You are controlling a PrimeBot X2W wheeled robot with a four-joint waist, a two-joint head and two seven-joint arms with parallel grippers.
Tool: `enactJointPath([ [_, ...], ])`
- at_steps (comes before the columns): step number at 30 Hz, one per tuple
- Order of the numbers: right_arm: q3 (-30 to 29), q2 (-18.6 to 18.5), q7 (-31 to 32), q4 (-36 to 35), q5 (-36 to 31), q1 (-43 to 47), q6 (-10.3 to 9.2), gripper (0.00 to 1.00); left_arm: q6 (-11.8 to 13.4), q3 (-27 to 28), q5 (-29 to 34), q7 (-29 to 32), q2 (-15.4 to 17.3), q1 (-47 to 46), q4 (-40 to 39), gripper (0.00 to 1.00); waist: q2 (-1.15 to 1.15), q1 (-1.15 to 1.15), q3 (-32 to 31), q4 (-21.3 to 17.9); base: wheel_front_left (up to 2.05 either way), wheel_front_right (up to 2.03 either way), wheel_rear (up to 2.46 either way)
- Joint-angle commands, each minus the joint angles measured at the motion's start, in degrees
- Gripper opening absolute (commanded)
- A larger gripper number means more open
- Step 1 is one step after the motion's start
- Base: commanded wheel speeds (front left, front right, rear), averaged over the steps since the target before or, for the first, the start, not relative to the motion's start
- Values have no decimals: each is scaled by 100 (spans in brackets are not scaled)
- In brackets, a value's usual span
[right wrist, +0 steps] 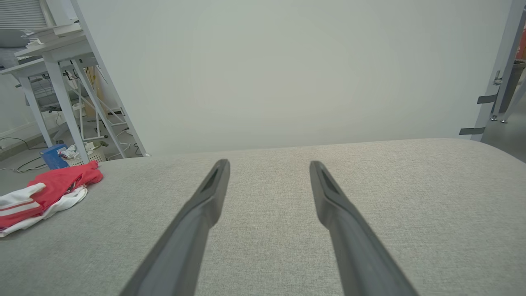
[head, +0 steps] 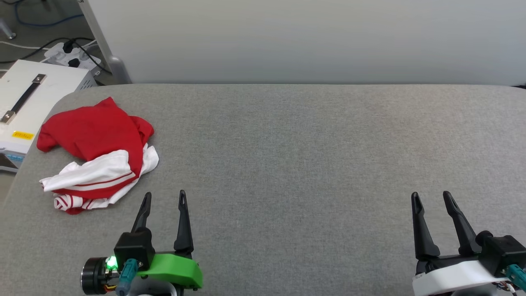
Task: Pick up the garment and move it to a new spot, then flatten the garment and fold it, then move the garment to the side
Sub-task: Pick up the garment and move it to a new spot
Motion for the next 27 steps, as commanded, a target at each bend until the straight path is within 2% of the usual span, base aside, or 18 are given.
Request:
enactJointPath([
  [1, 6, 7, -52, 23, 15, 84, -4, 100, 19, 7, 2, -34, -23, -42, 15, 100, 0, 0, 26, 89, 0, 0, 0],
  [8, 91, 7, -52, 26, -43, 42, -4, 100, 88, 77, -26, -34, -23, -114, 50, 100, 0, 0, 115, 459, 0, 0, 0],
  [27, 246, 7, -52, 12, -281, -53, -4, 100, 153, 353, -305, -34, -23, -196, 80, 100, 0, 0, 303, 1849, 0, 0, 0],
])
